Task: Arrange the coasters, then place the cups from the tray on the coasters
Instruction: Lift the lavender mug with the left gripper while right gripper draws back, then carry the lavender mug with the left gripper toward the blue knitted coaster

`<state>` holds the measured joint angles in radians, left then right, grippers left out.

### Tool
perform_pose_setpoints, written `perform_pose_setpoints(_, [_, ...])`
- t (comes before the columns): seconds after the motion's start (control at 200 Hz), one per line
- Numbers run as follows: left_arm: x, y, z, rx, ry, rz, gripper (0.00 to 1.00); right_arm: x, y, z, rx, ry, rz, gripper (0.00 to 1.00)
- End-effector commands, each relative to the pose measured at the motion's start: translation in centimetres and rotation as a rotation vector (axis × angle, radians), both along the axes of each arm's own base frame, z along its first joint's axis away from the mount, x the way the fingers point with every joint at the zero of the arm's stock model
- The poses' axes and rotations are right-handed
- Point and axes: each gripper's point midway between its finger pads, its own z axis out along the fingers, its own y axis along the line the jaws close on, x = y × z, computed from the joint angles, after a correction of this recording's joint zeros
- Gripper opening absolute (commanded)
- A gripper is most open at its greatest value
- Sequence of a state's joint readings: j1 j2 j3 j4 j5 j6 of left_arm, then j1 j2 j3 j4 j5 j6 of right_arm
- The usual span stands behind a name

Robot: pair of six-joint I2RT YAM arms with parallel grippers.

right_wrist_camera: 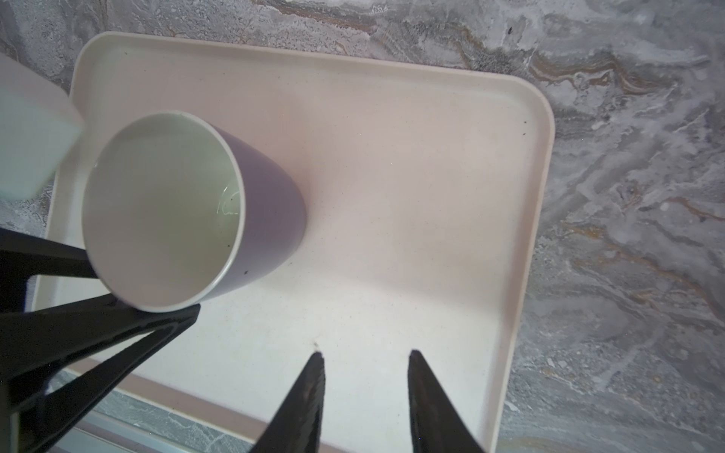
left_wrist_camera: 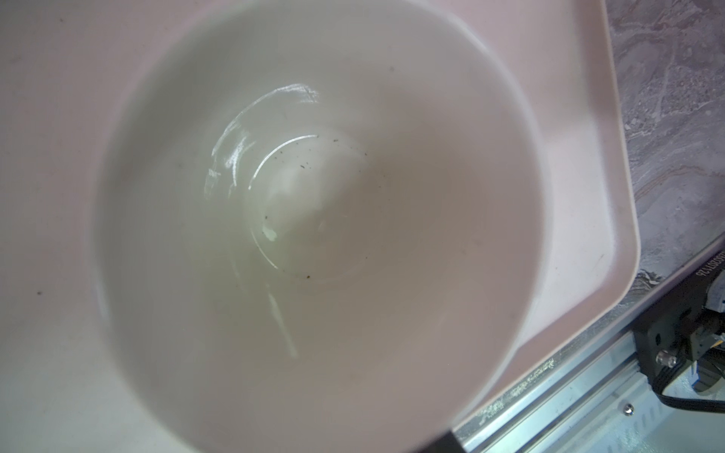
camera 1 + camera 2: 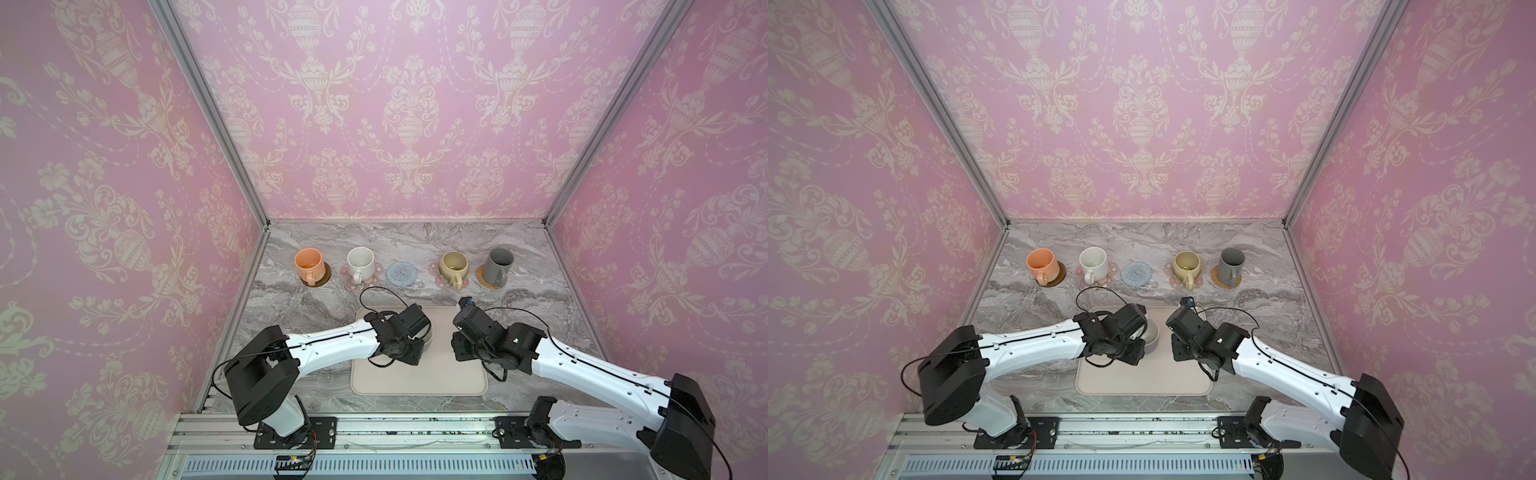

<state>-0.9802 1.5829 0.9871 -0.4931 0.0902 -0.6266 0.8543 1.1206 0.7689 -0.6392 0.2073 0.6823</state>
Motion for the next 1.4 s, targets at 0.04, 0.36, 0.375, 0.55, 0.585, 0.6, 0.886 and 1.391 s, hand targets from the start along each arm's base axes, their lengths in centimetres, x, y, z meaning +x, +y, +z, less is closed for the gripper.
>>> perform_pose_setpoints(0.04, [0.8,-0.6,-0.1,0.009,-0.025,0.033,0.32,-0.1,-0.4,-0.1,0.013,-0.005,-0.024,0.38])
perform_pose_setpoints(0.36, [1.0,-0.7,-0.1,0.023,-0.039,0.036,0.26,-0.1,-0.5,-0.4,0.013,-0.001,-0.027,0.39])
perform_pose_setpoints(0.375, [1.0,-0.7,-0.1,0.024,-0.040,0.036,0.25,-0.1,-0.5,-0.4,0.012,-0.001,-0.027,0.39])
perform_pose_setpoints(0.55, [1.1,-0.5,-0.2,0.038,-0.041,0.036,0.20,-0.1,-0.4,-0.7,0.015,0.006,-0.028,0.39])
perform_pose_setpoints(0.585, [1.1,-0.4,-0.1,0.041,-0.045,0.038,0.18,-0.1,-0.4,-0.7,0.016,0.007,-0.028,0.39])
perform_pose_setpoints(0.6, [1.2,-0.4,-0.1,0.043,-0.046,0.041,0.17,-0.1,-0.3,-0.7,0.017,0.007,-0.027,0.39])
perform_pose_setpoints(0.886, [1.9,-0.1,0.8,0.068,-0.089,0.043,0.06,-0.1,-0.5,-0.8,0.014,0.006,-0.031,0.39])
perform_pose_setpoints(1.391, [4.4,-0.1,3.0,0.138,-0.199,0.029,0.01,-0.6,-1.9,-0.9,-0.009,0.000,-0.051,0.41])
